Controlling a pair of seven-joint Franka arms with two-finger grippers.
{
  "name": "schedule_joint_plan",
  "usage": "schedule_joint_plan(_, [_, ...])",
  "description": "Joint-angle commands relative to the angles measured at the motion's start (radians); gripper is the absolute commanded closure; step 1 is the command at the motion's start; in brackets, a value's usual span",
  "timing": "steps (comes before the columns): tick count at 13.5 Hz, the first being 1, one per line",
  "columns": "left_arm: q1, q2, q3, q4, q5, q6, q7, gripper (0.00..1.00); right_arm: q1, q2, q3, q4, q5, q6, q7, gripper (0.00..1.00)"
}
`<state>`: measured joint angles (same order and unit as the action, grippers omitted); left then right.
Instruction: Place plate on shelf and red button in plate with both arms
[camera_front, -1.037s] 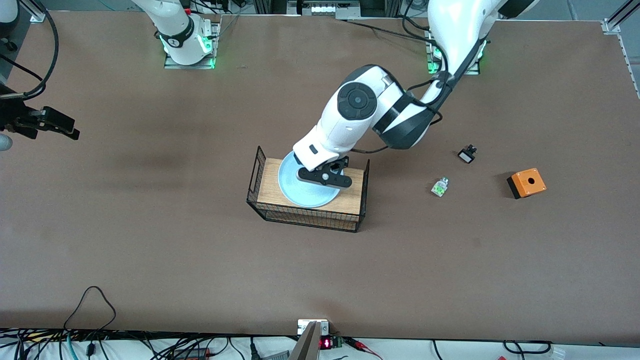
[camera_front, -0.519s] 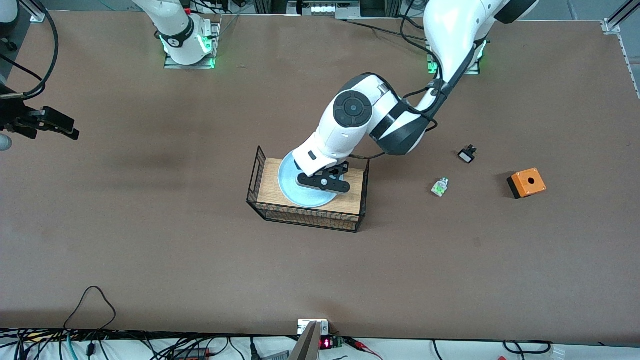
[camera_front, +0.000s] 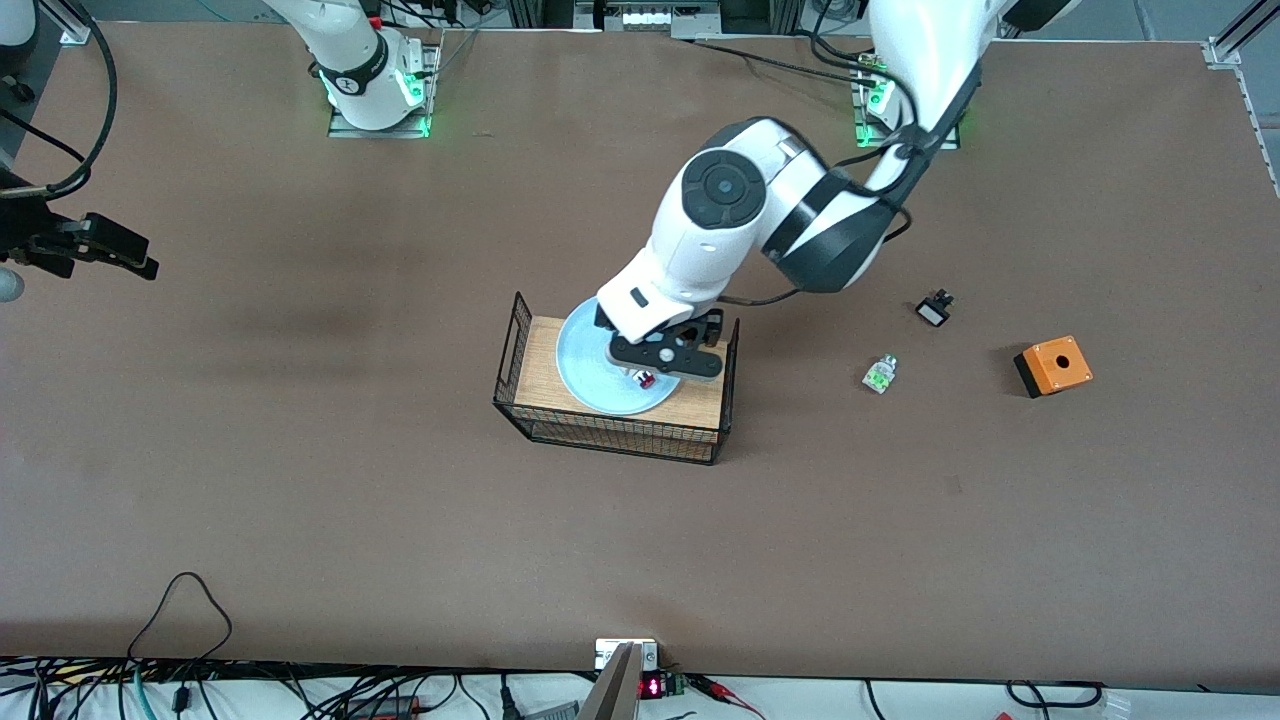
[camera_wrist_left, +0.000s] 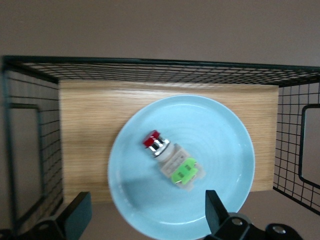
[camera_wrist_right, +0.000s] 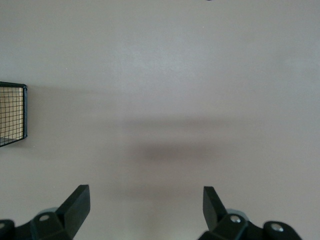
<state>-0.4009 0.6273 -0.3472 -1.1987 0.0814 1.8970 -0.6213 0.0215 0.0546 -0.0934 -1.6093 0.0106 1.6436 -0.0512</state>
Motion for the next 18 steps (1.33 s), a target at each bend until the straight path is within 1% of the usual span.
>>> schedule_joint_plan(1, [0.08, -0.104, -0.003, -0.021, 0.026, -0.163, -0.003, 0.0, 0.001, -0.007, 0.0, 0.002, -0.015, 0.002, 0.004, 0.0])
schedule_joint_plan(3, [0.138, -0.142, -0.003, -0.021, 0.028, -0.277, -0.002, 0.0, 0.001, -0.007, 0.0, 0.002, -0.015, 0.002, 0.004, 0.0])
schedule_joint_plan(6, [0.229, -0.222, -0.004, -0.019, 0.026, -0.386, 0.002, 0.0, 0.003, -0.007, 0.0, 0.003, -0.015, 0.002, 0.001, 0.0])
schedule_joint_plan(8, [0.284, -0.248, -0.012, -0.018, 0.026, -0.444, 0.005, 0.0, 0.005, -0.007, 0.0, 0.003, -0.015, 0.001, 0.001, 0.0])
schedule_joint_plan(10, [0.322, -0.273, -0.006, -0.018, 0.026, -0.493, 0.113, 0.0, 0.011, -0.007, 0.001, 0.003, -0.014, -0.001, 0.001, 0.0])
schedule_joint_plan(12, [0.379, -0.29, -0.003, -0.015, 0.026, -0.515, 0.243, 0.0, 0.024, -0.007, 0.001, 0.003, -0.012, -0.002, 0.005, 0.0])
schedule_joint_plan(13, [0.39, -0.323, 0.005, -0.031, 0.023, -0.516, 0.312, 0.0, 0.031, -0.009, 0.001, 0.003, -0.012, -0.002, 0.011, 0.0])
schedule_joint_plan(14, [0.413, -0.346, 0.029, -0.048, 0.021, -0.515, 0.365, 0.0, 0.032, -0.009, 0.001, 0.003, -0.012, -0.004, 0.011, 0.0])
schedule_joint_plan(15, [0.415, -0.401, 0.068, -0.099, 0.015, -0.506, 0.409, 0.0, 0.034, -0.009, 0.001, 0.003, -0.012, -0.004, 0.011, 0.0])
schedule_joint_plan(16, [0.413, -0.455, 0.109, -0.17, 0.009, -0.471, 0.42, 0.0, 0.035, -0.01, 0.001, 0.003, -0.012, -0.004, 0.011, 0.0])
schedule_joint_plan(17, [0.415, -0.518, 0.173, -0.247, -0.002, -0.402, 0.426, 0.0, 0.035, -0.01, 0.001, 0.003, -0.014, -0.004, 0.011, 0.0])
schedule_joint_plan(18, [0.412, -0.559, 0.218, -0.298, -0.024, -0.366, 0.442, 0.0, 0.035, -0.012, 0.0, 0.003, -0.014, -0.005, 0.011, 0.0])
